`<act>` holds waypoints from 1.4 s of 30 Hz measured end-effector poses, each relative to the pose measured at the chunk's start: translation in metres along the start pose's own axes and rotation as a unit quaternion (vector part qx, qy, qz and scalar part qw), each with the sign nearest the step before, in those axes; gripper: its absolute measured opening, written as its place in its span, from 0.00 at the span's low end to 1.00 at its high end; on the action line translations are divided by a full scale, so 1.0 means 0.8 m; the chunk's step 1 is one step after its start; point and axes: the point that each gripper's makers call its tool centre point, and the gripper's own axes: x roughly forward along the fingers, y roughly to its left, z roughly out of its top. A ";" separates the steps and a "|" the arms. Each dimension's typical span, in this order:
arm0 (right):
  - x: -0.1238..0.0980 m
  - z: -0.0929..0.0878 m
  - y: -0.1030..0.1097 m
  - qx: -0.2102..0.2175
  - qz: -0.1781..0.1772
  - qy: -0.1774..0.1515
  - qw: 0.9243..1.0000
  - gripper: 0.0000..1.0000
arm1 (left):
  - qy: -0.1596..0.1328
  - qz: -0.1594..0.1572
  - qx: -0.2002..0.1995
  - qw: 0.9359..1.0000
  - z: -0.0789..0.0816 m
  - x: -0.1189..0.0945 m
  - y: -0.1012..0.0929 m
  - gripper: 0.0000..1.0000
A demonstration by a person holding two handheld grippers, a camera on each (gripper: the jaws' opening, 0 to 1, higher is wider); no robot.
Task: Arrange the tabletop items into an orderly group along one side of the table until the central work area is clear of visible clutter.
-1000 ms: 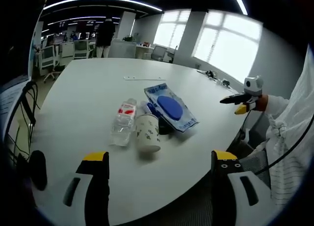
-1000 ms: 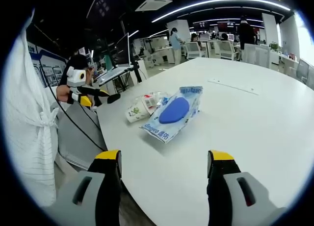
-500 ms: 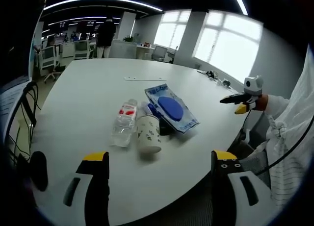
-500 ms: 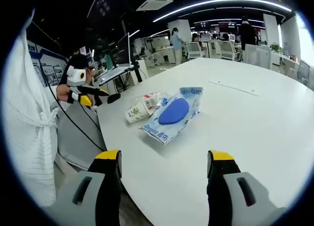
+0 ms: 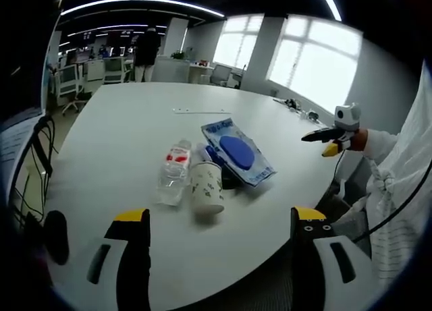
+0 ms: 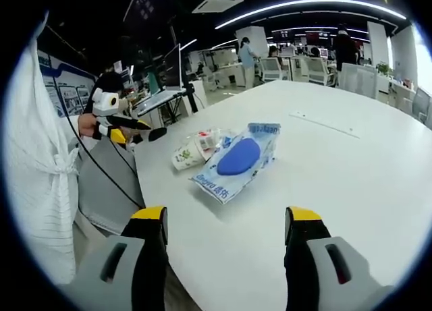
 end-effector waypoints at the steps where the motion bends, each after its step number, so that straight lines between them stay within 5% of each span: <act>1: 0.000 0.001 -0.001 -0.001 0.001 0.000 1.000 0.70 | 0.000 0.001 0.000 1.000 0.000 0.000 0.000 0.88; 23: 0.025 0.002 0.025 0.014 0.019 -0.003 1.000 0.68 | 0.007 -0.004 0.009 1.000 0.004 0.000 0.005 0.87; 42: 0.052 -0.002 0.032 0.116 -0.023 -0.062 0.991 0.62 | 0.024 -0.041 0.035 0.998 0.016 0.012 0.003 0.86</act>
